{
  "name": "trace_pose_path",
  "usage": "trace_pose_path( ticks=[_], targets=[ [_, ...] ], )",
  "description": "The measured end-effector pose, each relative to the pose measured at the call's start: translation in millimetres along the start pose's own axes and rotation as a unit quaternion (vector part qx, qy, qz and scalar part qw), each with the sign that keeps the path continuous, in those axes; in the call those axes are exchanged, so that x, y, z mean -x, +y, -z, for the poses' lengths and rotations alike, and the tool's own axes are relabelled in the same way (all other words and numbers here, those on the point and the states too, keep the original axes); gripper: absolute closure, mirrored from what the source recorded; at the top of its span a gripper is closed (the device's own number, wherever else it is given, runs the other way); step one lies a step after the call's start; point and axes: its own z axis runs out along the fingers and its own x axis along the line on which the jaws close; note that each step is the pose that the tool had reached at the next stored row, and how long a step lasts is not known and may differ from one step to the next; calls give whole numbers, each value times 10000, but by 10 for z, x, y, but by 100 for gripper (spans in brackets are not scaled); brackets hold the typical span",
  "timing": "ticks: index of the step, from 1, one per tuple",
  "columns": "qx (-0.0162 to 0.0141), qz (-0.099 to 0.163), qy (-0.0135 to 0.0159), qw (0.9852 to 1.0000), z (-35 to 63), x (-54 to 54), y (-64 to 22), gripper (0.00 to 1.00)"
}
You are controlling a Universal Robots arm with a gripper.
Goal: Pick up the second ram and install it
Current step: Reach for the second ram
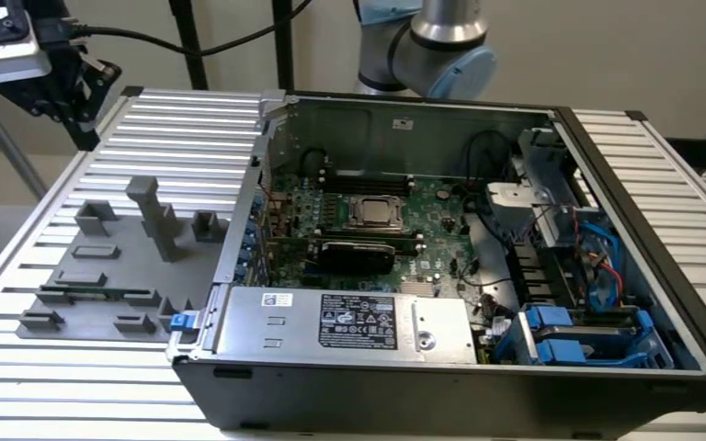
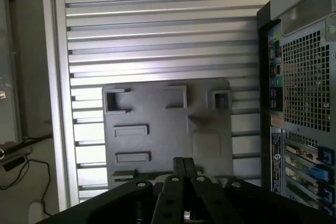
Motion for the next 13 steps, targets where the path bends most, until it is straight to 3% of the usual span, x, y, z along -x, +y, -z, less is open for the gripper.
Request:
trace_pose_path(
  ticks=[5, 10, 13],
  targets=[
    [-18, 0, 21, 10000, -35, -168, -51, 89],
    [-42, -1, 74, 10000, -57, -225, -136, 89],
    [-46, -1, 82, 10000, -60, -258, -204, 89]
  ],
)
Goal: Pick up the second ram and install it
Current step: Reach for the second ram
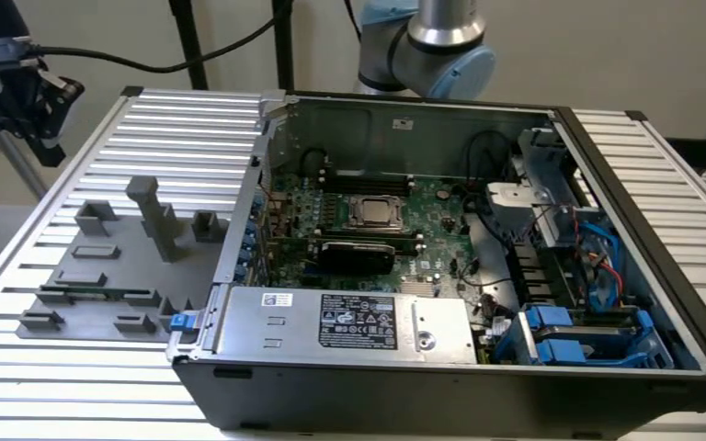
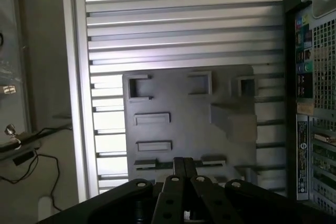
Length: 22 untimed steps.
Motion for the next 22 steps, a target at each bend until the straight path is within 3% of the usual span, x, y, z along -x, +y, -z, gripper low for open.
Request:
trace_pose_path(
  ticks=[2, 8, 10, 17, 22],
  targets=[
    [-12, -1, 16, 10000, -4, -8, -44, 89],
    [-67, 5, 137, 9999, -19, 0, -160, 89],
    [-73, 17, 161, 9998, -28, 2, -192, 89],
    [-74, 72, 176, 9998, -42, 10, -313, 89],
    [-55, 81, 176, 9998, -59, 20, -439, 89]
  ],
)
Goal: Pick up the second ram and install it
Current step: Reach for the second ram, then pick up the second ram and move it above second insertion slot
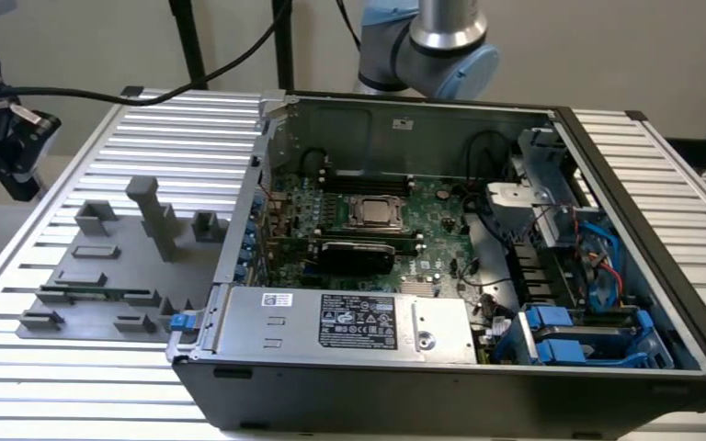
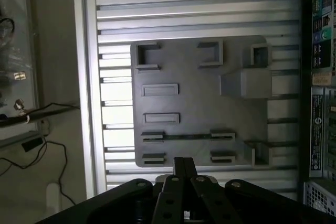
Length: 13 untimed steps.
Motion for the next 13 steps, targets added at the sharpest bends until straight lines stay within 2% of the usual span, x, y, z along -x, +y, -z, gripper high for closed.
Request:
trace_pose_path(
  ticks=[4, 9, 13],
  targets=[
    [31, 1, 2, 10000, -14, 8, -63, 89],
    [86, 3, 5, 10000, -18, 34, -82, 89],
    [93, 3, 5, 10000, -17, 35, -82, 89]
  ],
)
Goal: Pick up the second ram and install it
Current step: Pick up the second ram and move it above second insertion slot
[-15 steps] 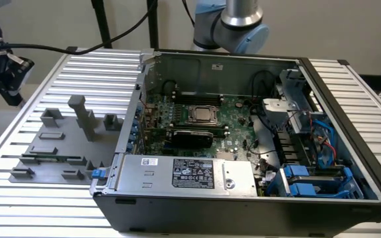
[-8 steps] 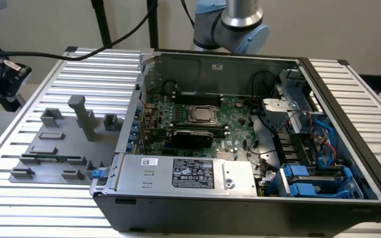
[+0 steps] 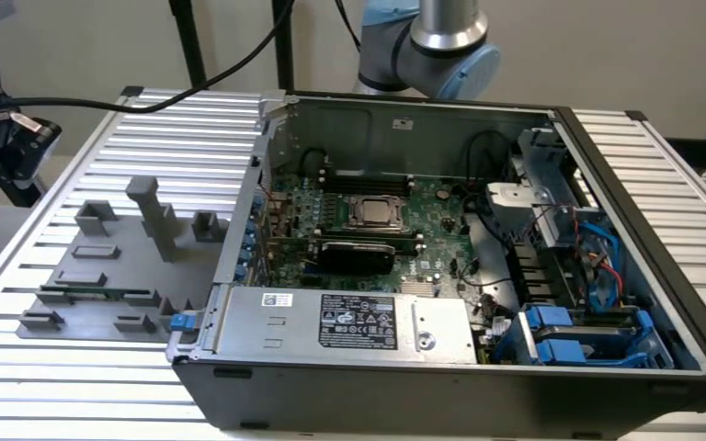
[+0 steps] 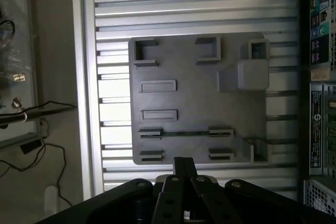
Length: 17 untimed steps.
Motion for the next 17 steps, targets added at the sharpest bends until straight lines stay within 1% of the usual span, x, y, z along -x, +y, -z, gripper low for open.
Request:
trace_pose_path(
  ticks=[10, 13, 15, 17],
  targets=[
    [0, 2, 1, 10000, -1, 1, 0, 89],
    [0, 58, 1, 10000, -6, 21, 1, 89],
    [-1, 108, -14, 9999, -17, 26, 4, 89],
    [-3, 172, -40, 9998, -33, 27, 8, 89]
  ],
)
